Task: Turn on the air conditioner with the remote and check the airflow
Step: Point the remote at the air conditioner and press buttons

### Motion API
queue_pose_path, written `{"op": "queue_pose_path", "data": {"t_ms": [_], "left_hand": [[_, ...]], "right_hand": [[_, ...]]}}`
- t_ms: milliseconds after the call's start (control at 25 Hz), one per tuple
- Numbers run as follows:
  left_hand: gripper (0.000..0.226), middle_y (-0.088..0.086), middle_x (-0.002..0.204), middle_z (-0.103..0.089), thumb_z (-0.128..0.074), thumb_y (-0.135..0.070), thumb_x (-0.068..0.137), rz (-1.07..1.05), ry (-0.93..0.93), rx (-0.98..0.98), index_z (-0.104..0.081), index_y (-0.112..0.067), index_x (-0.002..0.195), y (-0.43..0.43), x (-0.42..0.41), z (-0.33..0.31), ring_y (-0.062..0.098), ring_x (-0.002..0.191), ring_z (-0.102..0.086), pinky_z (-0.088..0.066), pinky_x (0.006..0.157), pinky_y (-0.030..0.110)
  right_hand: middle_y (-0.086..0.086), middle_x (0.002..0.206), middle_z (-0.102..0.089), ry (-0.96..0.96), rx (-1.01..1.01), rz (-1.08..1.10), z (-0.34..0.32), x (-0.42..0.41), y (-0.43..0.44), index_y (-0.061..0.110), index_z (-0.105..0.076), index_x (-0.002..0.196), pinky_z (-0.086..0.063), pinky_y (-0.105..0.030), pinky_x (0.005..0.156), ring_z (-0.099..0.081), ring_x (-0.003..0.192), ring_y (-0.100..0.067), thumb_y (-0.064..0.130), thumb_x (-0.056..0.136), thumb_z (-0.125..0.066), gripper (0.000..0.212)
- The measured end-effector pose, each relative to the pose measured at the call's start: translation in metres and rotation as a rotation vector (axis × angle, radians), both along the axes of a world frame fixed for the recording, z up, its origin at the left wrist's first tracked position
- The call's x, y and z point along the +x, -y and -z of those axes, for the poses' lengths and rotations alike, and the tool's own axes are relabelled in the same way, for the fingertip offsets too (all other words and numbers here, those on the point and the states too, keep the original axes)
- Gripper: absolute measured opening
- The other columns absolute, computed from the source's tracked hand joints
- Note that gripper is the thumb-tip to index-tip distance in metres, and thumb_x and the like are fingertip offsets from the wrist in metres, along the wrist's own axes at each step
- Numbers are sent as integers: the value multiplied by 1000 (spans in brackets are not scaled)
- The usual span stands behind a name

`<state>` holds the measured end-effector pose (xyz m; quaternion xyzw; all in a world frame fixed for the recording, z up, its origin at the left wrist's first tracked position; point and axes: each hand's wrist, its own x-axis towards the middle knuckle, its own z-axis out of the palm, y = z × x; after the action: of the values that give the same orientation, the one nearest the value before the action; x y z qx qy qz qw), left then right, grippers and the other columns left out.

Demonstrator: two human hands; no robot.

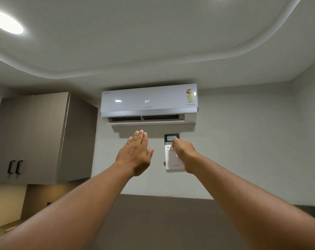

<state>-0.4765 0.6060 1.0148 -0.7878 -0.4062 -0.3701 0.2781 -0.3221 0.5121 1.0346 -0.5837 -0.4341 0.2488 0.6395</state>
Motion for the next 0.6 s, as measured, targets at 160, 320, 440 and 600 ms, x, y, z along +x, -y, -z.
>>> {"op": "queue_pose_path", "data": {"t_ms": [160,320,440,600], "left_hand": [[67,8,162,5,-15,-47,100,3,3,1,2,-10,153,0,0,-1,21,148,6,3,115,33],[67,9,162,4,-16,-46,99,10,4,2,1,-9,153,0,-1,-1,21,149,5,2,116,33],[67,9,162,4,-16,-46,100,10,1,3,1,-9,153,2,0,-2,21,149,5,2,116,34],[67,10,162,3,-16,-45,100,14,-1,8,1,-8,153,3,-2,-3,21,149,4,2,116,34]], "right_hand": [[-22,125,-76,10,1,3,-3,-3,2,17,-52,86,-60,-51,109,-77,120,-44,25,97,-50,13],[-22,122,-74,10,-2,10,-4,-5,4,17,-51,86,-60,-51,109,-76,121,-44,25,98,-50,14],[-23,130,-74,13,-3,10,-4,-6,5,17,-51,86,-60,-50,109,-76,121,-44,25,98,-50,15],[-24,131,-75,7,-2,7,-4,-8,6,16,-52,85,-60,-51,109,-76,121,-44,24,97,-49,14]]}}
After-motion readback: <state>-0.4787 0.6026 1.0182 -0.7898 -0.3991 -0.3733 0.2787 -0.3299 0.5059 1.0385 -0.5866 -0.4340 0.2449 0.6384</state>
